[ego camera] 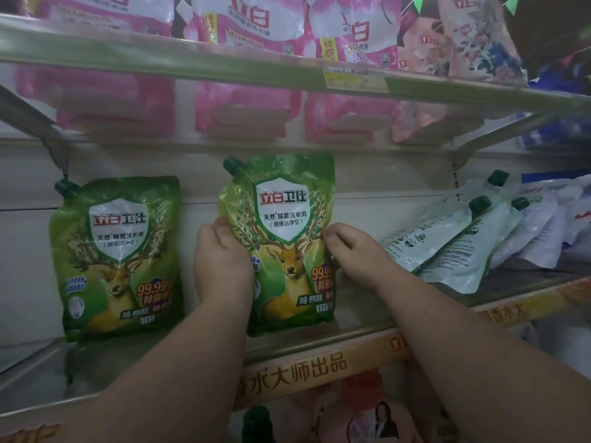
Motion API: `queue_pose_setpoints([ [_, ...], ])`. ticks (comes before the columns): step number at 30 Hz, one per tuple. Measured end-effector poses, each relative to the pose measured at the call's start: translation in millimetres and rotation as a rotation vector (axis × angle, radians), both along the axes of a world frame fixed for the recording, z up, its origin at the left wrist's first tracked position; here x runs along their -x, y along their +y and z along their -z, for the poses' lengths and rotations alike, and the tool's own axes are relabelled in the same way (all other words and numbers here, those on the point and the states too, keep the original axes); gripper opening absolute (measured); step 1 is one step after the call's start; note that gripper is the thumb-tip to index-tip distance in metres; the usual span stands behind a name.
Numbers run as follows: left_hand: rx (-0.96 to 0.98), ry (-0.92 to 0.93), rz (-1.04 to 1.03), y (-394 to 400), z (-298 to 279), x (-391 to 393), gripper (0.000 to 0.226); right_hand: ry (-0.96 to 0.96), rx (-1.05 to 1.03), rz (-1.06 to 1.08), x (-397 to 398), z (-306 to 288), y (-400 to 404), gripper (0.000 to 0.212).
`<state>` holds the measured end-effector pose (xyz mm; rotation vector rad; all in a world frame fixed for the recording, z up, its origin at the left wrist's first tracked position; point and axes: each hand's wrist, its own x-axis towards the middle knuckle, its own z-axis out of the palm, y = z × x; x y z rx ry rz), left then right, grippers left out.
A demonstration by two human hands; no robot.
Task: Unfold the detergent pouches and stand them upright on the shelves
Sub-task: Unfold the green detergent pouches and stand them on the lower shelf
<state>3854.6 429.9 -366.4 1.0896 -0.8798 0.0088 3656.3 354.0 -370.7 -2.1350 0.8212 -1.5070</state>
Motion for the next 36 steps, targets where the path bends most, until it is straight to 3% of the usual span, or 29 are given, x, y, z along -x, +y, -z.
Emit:
queue_pose_setpoints([
  [7, -0.007, 0.059, 0.036, 12, -5, 5, 0.025, -0.076, -0.044, -0.054, 9, -2, -1, 0.016],
  [23, -0.124, 0.063, 0.089, 20, -21, -9, 0.027, -0.188, -0.038, -0.069, 6, -9, 6, 0.028],
  [36, -0.112, 0.060, 0.068, 42, -30, -45, 0.023, -0.109, -0.028, -0.071, -28, -18, 24, 0.028],
])
